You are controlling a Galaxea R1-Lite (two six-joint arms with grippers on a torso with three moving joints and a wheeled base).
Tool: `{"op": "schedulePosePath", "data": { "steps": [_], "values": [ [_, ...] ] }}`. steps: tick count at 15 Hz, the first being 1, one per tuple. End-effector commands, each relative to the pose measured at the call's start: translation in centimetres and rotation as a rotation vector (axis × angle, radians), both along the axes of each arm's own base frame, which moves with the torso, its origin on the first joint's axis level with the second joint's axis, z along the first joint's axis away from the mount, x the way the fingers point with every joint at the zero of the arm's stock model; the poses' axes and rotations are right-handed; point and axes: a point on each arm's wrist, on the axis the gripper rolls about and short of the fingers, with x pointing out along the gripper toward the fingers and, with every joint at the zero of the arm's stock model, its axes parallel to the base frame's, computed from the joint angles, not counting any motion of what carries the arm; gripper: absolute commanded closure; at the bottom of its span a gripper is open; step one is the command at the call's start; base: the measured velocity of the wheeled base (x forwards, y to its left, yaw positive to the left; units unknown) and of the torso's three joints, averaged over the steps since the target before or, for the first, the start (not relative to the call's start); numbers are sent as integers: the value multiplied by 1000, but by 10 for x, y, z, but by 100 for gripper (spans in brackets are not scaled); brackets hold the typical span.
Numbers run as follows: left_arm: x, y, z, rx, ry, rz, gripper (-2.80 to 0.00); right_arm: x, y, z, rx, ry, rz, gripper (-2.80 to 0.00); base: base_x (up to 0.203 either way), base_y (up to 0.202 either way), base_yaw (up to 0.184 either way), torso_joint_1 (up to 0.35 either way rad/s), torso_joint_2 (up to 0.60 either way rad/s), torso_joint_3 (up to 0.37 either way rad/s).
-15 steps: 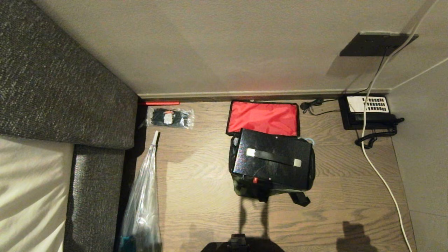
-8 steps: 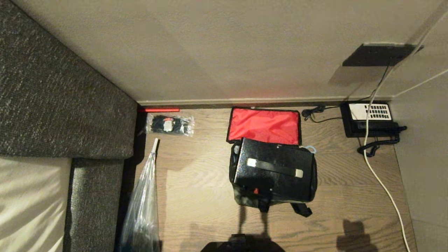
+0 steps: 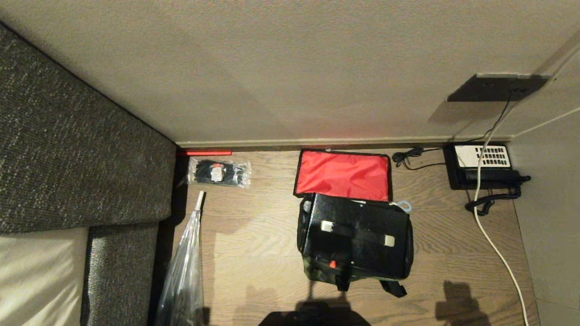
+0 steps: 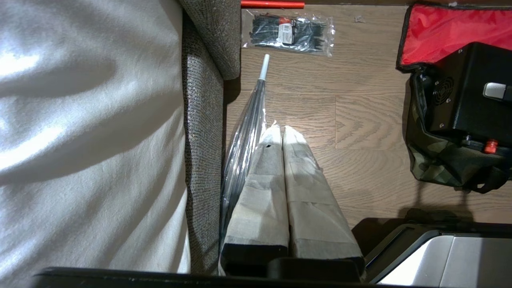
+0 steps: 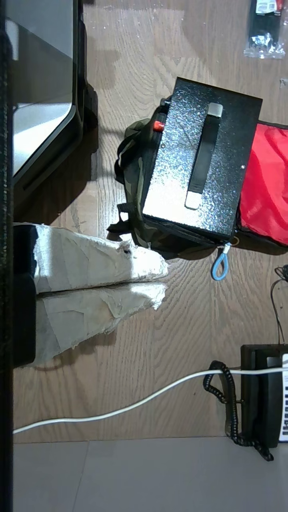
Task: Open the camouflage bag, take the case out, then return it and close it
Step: Close the top of the storage box
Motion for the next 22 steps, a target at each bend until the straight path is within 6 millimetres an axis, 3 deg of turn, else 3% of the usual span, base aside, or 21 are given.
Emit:
{"op": "schedulePosePath", "data": {
  "steps": [1,22],
  "values": [
    [0,0,0,-7,-4,1,0,1,0,0,-1,8,1,0,0,0,0,-2,-1,-80],
    [0,0,0,-22,-5,3,0,1,0,0,-1,8,1,0,0,0,0,2,4,-193]
  ]
}}
